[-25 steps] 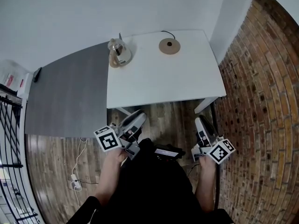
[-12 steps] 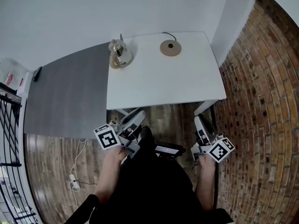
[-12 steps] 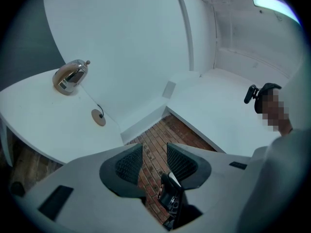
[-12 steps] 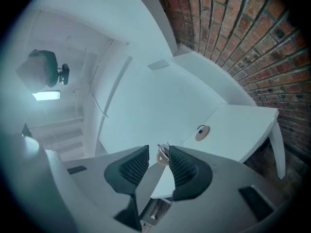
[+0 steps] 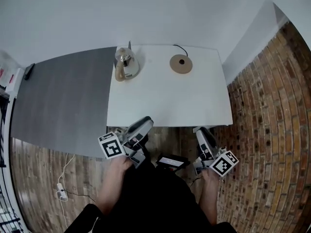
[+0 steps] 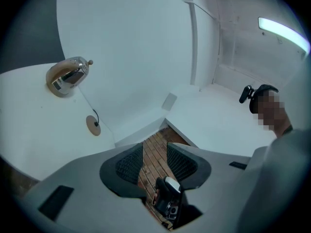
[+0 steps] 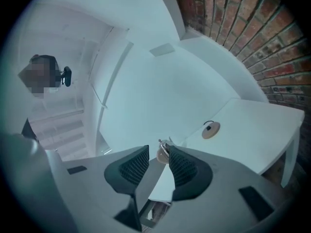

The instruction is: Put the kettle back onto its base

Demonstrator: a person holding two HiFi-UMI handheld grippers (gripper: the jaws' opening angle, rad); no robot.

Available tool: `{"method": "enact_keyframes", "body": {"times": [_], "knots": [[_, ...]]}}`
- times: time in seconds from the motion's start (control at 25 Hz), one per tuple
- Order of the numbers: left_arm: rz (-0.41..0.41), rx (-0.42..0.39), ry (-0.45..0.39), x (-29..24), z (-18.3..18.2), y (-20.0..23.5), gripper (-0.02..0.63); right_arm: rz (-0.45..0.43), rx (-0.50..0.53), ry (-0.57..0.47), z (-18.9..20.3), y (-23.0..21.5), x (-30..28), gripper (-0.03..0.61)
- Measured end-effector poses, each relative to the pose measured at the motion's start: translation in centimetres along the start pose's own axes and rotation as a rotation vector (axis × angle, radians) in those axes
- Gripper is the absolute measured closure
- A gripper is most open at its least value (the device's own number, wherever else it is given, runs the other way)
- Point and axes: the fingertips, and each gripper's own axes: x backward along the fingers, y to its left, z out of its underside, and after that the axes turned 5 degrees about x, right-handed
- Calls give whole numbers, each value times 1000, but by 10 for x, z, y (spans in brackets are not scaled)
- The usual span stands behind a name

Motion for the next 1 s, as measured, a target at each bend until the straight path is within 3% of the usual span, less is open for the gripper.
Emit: {"method": "enact_keyframes", "body": {"times": [0.52, 1.0], "knots": [[-54, 52, -189, 46, -119, 76, 462, -101, 101, 205, 5, 25, -161, 465], [-25, 108, -231, 53, -155, 108, 462, -58, 133, 286, 17, 27, -207, 465]]}}
